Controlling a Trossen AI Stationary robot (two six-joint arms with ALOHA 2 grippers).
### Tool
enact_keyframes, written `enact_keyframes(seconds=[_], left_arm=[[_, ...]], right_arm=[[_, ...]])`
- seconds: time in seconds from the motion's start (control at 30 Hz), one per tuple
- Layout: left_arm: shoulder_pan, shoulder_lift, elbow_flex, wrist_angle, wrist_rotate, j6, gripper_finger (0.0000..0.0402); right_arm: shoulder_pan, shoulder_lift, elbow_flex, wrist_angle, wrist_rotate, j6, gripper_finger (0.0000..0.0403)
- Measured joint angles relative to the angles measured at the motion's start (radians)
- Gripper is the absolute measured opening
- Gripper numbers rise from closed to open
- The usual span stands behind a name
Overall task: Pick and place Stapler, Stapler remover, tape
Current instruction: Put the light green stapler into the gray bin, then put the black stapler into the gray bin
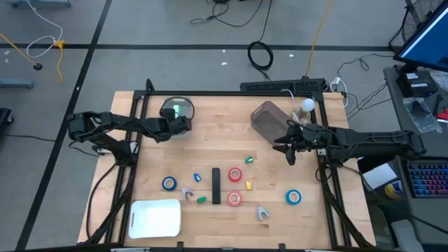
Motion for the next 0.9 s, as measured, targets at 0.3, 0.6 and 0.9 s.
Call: enact_keyframes(seconds=[0.3,0.6,0.9], left_arm=[[0.0,-0.017,0.0,-0.002,0.009,-0.001,0.0153],[0.0,-0.188,0.042,-0.019,0.011,0.113,0.0154],[-0.063,-0.439,0.13,-0.189,0.108,0.177,0.0148]], right_arm=[[0.0,0.0,0.0,0.0,-0.001,-0.015,0.0151],[0.0,0.0,0.0,-0.001,-0.001,-0.019,0.0151],[0.0,0.0,0.0,-0.001,-0.001,-0.045,0.0151]])
